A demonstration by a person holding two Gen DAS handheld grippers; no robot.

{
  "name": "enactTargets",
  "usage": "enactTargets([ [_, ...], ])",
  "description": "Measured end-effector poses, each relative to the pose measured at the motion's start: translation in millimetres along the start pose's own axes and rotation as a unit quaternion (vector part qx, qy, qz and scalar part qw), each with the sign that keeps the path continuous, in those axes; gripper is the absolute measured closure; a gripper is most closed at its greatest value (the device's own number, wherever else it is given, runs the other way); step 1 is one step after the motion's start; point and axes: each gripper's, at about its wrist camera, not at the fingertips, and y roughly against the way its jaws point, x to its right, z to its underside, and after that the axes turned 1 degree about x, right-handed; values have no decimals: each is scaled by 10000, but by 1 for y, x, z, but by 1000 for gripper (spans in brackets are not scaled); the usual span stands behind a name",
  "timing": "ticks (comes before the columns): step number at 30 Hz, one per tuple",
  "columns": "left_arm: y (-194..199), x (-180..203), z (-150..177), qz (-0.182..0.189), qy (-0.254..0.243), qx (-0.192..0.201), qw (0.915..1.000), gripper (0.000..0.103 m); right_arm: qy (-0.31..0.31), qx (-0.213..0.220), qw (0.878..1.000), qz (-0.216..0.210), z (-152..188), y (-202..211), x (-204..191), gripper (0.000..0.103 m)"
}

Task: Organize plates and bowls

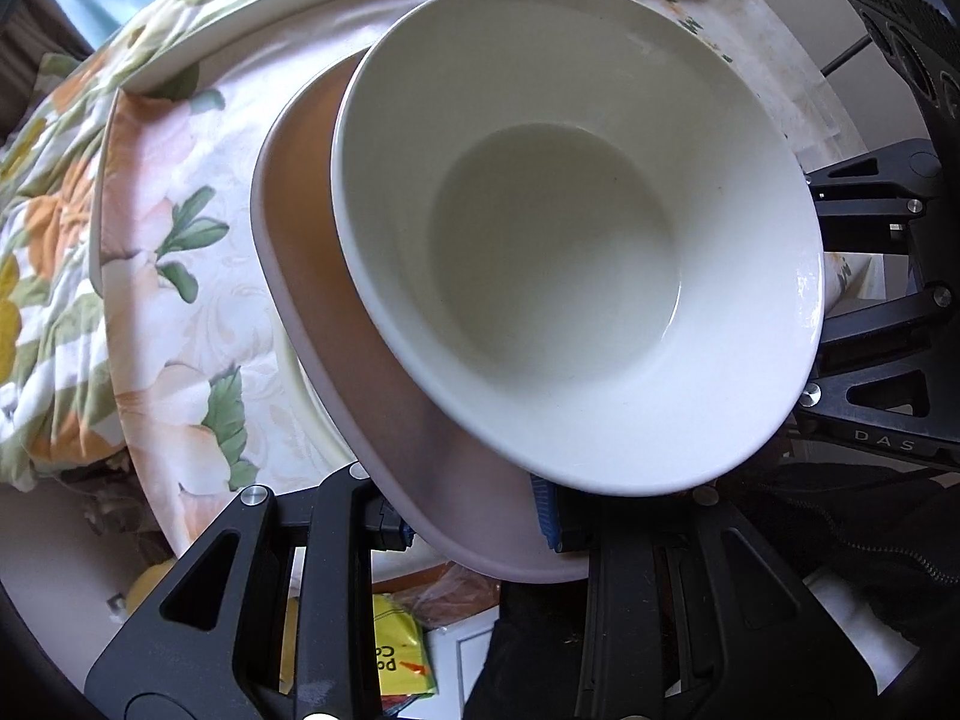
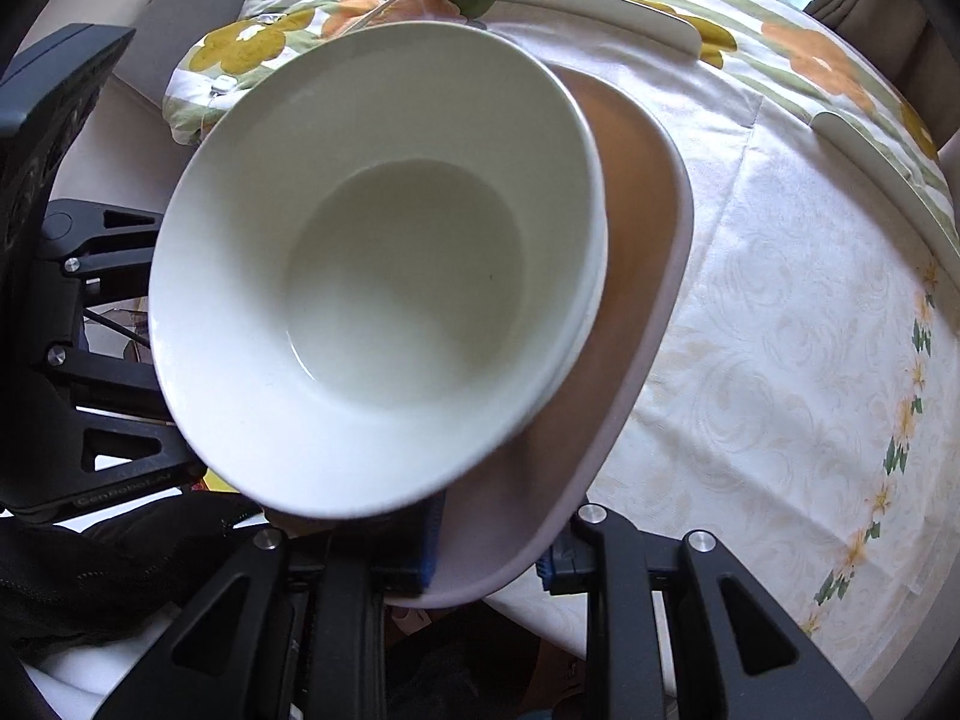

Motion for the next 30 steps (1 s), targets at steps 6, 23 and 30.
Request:
enactTargets([
  [6,-10,-15,6,85,-79,-75,9999,77,-97,-109,9998,117,-2,-11,-14,81],
  [23,-22,-19,-8,-19,-304,-233,9993,77,-416,-127,9989,146,-2,-17,-8,80],
  [30,-16,-22,-12,133,-183,-444,9988,77,-467,-248,9985,133,-9,-17,-6,80],
])
